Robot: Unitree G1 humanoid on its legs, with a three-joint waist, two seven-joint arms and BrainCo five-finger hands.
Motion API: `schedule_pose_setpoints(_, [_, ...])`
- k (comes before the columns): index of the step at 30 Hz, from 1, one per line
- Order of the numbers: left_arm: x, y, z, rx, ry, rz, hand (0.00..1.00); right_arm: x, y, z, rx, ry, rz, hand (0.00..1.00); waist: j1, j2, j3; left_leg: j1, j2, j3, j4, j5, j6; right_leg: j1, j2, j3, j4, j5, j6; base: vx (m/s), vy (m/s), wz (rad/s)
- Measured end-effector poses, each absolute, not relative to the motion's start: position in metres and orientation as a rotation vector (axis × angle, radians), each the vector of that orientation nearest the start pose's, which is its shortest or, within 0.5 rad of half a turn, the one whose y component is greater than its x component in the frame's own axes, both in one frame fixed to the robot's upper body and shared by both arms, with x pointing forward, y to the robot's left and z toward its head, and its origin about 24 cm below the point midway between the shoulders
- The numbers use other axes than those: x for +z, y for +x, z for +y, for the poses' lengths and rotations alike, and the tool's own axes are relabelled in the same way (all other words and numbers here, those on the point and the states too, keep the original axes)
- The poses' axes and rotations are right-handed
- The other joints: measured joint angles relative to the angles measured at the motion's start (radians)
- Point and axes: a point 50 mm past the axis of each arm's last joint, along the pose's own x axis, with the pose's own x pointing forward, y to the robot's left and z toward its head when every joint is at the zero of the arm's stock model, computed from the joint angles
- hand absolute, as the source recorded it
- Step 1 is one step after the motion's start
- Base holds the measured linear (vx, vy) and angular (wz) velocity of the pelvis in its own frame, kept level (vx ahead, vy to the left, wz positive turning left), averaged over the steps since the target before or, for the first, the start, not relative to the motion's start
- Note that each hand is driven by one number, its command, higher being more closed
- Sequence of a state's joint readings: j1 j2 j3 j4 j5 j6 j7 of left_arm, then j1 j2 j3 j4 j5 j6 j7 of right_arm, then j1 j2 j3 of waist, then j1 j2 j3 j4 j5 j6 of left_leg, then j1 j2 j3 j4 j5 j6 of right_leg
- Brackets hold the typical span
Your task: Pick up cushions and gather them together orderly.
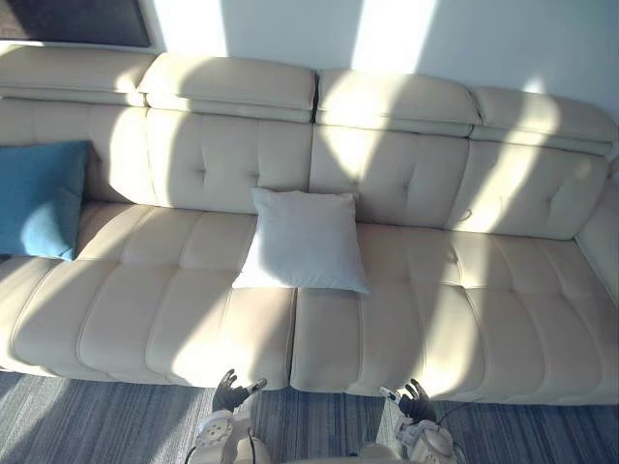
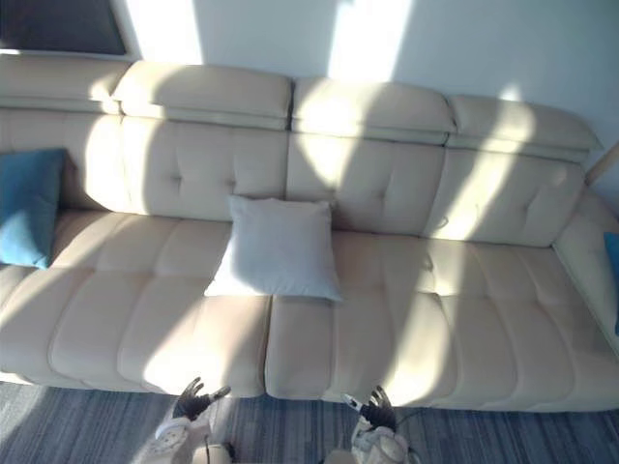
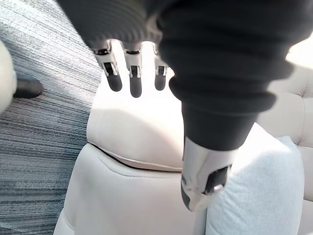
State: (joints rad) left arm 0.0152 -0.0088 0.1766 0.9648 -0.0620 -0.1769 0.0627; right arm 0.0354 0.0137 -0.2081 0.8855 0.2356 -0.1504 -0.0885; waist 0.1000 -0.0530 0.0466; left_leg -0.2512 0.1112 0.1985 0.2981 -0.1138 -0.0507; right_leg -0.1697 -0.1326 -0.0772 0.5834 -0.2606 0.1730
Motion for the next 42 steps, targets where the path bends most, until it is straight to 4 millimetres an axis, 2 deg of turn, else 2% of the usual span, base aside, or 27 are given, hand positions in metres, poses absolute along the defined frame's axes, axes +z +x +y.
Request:
schedule_pose_setpoints(1, [-0.136, 0.154, 0.174, 0.259, -0.117, 0.783, 0.00, -0.130, 0.157, -0.190, -0.412, 0.257, 0.742, 0.00, 0.011, -0.021, 0.031, 0.001, -0.023, 0.030, 0.008, 0.052, 0.020, 0.017, -0.036, 0.037, 0.106, -0.037, 0.002, -0.24, -0.039, -0.13])
schedule_pose_setpoints(2, [-0.132, 0.162, 0.174, 0.261, -0.115, 0.753, 0.00, -0.127, 0.165, -0.189, -0.402, 0.255, 0.721, 0.00, 0.015, -0.021, 0.037, -0.034, -0.021, 0.035, 0.045, 0.052, 0.020, 0.072, -0.019, 0.049, -0.002, -0.093, -0.022, -0.23, -0.104, -0.08])
schedule_pose_setpoints(3, [-0.131, 0.162, 0.174, 0.263, -0.116, 0.749, 0.00, -0.125, 0.169, -0.189, -0.396, 0.252, 0.712, 0.00, 0.016, -0.014, 0.040, -0.041, -0.014, 0.035, 0.050, 0.053, 0.019, 0.078, -0.011, 0.044, -0.024, -0.100, -0.035, -0.28, -0.184, -0.17])
schedule_pose_setpoints(4, [-0.132, 0.162, 0.170, 0.256, -0.120, 0.752, 0.00, -0.119, 0.181, -0.189, -0.378, 0.239, 0.680, 0.00, 0.017, 0.021, 0.047, -0.061, 0.013, 0.036, 0.057, 0.064, 0.002, 0.092, 0.020, 0.028, -0.078, -0.101, -0.039, -0.27, -0.139, -0.20])
schedule_pose_setpoints(5, [-0.132, 0.162, 0.164, 0.231, -0.117, 0.755, 0.00, -0.117, 0.184, -0.189, -0.377, 0.238, 0.662, 0.00, 0.012, 0.039, 0.058, -0.071, 0.044, 0.032, 0.057, 0.078, -0.018, 0.102, 0.044, 0.008, -0.112, -0.104, -0.045, -0.23, -0.105, -0.16])
schedule_pose_setpoints(6, [-0.132, 0.162, 0.162, 0.221, -0.115, 0.755, 0.00, -0.117, 0.183, -0.189, -0.378, 0.238, 0.662, 0.00, 0.011, 0.042, 0.059, -0.077, 0.052, 0.029, 0.059, 0.085, -0.022, 0.102, 0.050, -0.004, -0.116, -0.103, -0.055, -0.30, -0.183, 0.09])
schedule_pose_setpoints(7, [-0.132, 0.163, 0.157, 0.194, -0.106, 0.757, 0.00, -0.119, 0.179, -0.189, -0.384, 0.237, 0.675, 0.00, 0.008, 0.053, 0.064, -0.087, 0.064, 0.009, 0.047, 0.118, -0.031, 0.100, 0.064, -0.039, -0.119, -0.104, -0.099, -0.25, -0.154, 0.20])
schedule_pose_setpoints(8, [-0.132, 0.162, 0.155, 0.185, -0.104, 0.759, 0.00, -0.121, 0.175, -0.190, -0.389, 0.236, 0.683, 0.00, 0.005, 0.052, 0.067, -0.087, 0.065, -0.001, 0.028, 0.139, -0.037, 0.097, 0.066, -0.054, -0.118, -0.102, -0.110, -0.37, -0.223, 0.45])
schedule_pose_setpoints(9, [-0.132, 0.163, 0.151, 0.164, -0.098, 0.757, 0.00, -0.124, 0.170, -0.188, -0.397, 0.241, 0.700, 0.00, -0.002, 0.030, 0.077, -0.078, 0.061, -0.020, -0.018, 0.169, -0.049, 0.083, 0.050, -0.089, -0.129, -0.100, -0.151, -0.28, -0.159, 0.48])
schedule_pose_setpoints(10, [-0.129, 0.168, 0.150, 0.148, -0.089, 0.737, 0.00, -0.128, 0.161, -0.188, -0.408, 0.239, 0.727, 0.00, -0.007, 0.021, 0.086, -0.087, 0.063, -0.023, 0.059, 0.127, -0.036, 0.081, 0.044, -0.117, -0.130, -0.104, -0.183, -0.26, -0.139, 0.49])
schedule_pose_setpoints(11, [-0.129, 0.168, 0.150, 0.149, -0.089, 0.739, 0.00, -0.130, 0.156, -0.189, -0.414, 0.235, 0.738, 0.00, -0.010, 0.022, 0.088, -0.091, 0.064, -0.024, 0.098, 0.100, -0.026, 0.079, 0.042, -0.128, -0.128, -0.101, -0.187, -0.25, -0.067, 0.44])
schedule_pose_setpoints(12, [-0.130, 0.166, 0.152, 0.154, -0.086, 0.743, 0.00, -0.134, 0.145, -0.191, -0.425, 0.230, 0.767, 0.00, -0.021, 0.008, 0.093, -0.090, 0.070, -0.029, 0.184, 0.039, -0.012, 0.062, 0.032, -0.139, -0.115, -0.099, -0.190, -0.26, 0.018, 0.32])
schedule_pose_setpoints(15, [-0.132, 0.160, 0.154, 0.160, -0.081, 0.759, 0.00, -0.138, 0.134, -0.190, -0.419, 0.226, 0.796, 0.00, -0.037, 0.012, 0.084, -0.052, 0.095, -0.089, 0.356, -0.092, -0.037, 0.031, 0.023, -0.116, -0.096, -0.077, -0.174, -0.20, 0.118, -0.07])
schedule_pose_setpoints(16, [-0.134, 0.155, 0.154, 0.163, -0.084, 0.775, 0.00, -0.139, 0.131, -0.189, -0.414, 0.229, 0.807, 0.00, -0.041, 0.023, 0.077, -0.008, 0.100, -0.101, 0.349, -0.136, -0.047, 0.026, 0.024, -0.104, -0.097, -0.065, -0.158, -0.11, 0.199, -0.25])
schedule_pose_setpoints(17, [-0.135, 0.152, 0.154, 0.164, -0.086, 0.783, 0.00, -0.140, 0.128, -0.190, -0.415, 0.229, 0.813, 0.00, -0.044, 0.034, 0.072, 0.012, 0.095, -0.099, 0.310, -0.152, -0.062, 0.023, 0.026, -0.097, -0.096, -0.060, -0.149, -0.09, 0.245, -0.22])
schedule_pose_setpoints(18, [-0.138, 0.147, 0.154, 0.168, -0.088, 0.806, 0.00, -0.144, 0.121, -0.188, -0.418, 0.237, 0.842, 0.00, -0.045, 0.039, 0.054, 0.055, 0.084, -0.091, 0.212, -0.185, -0.080, 0.018, 0.030, -0.072, -0.112, -0.047, -0.128, -0.10, 0.263, -0.22])
schedule_pose_setpoints(19, [-0.141, 0.141, 0.161, 0.178, -0.067, 0.829, 0.00, -0.149, 0.113, -0.185, -0.412, 0.249, 0.885, 0.00, -0.049, 0.018, 0.035, 0.083, 0.051, -0.069, 0.136, -0.149, -0.067, 0.024, 0.017, -0.050, -0.167, -0.011, -0.121, -0.08, 0.215, -0.22])
schedule_pose_setpoints(21, [-0.144, 0.135, 0.168, 0.184, -0.048, 0.853, 0.00, -0.154, 0.105, -0.186, -0.425, 0.256, 0.919, 0.00, -0.054, 0.012, 0.012, 0.117, 0.022, -0.071, 0.070, -0.115, -0.052, 0.064, 0.009, -0.043, -0.260, 0.040, -0.107, -0.06, 0.167, -0.02])
schedule_pose_setpoints(26, [-0.150, 0.125, 0.176, 0.185, -0.015, 0.905, 0.00, -0.160, 0.086, -0.196, -0.467, 0.254, 0.987, 0.00, -0.064, 0.030, -0.006, 0.152, -0.023, -0.072, -0.005, -0.073, -0.027, 0.122, -0.006, -0.031, -0.384, 0.114, -0.091, -0.04, 0.105, 0.05])
schedule_pose_setpoints(34, [-0.158, 0.108, 0.182, 0.177, 0.021, 0.980, 0.00, -0.161, 0.080, -0.208, -0.485, 0.219, 1.010, 0.00, -0.067, 0.059, -0.020, 0.192, -0.035, -0.086, -0.072, -0.043, -0.021, 0.160, 0.006, -0.005, -0.486, 0.170, -0.091, 0.01, 0.005, -0.09])
schedule_pose_setpoints(39, [-0.159, 0.106, 0.186, 0.159, 0.044, 0.996, 0.00, -0.163, 0.079, -0.206, -0.484, 0.223, 1.026, 0.00, -0.066, 0.048, -0.011, 0.214, -0.030, -0.095, -0.098, -0.045, -0.023, 0.151, 0.022, 0.048, -0.512, 0.192, -0.093, 0.02, -0.011, -0.33])
schedule_pose_setpoints(42, [-0.158, 0.110, 0.186, 0.149, 0.058, 0.986, 0.00, -0.162, 0.085, -0.204, -0.478, 0.228, 1.012, 0.00, -0.066, 0.043, 0.004, 0.220, -0.016, -0.030, -0.096, -0.064, -0.032, 0.111, 0.038, 0.120, -0.503, 0.203, -0.097, 0.00, 0.024, -0.74])
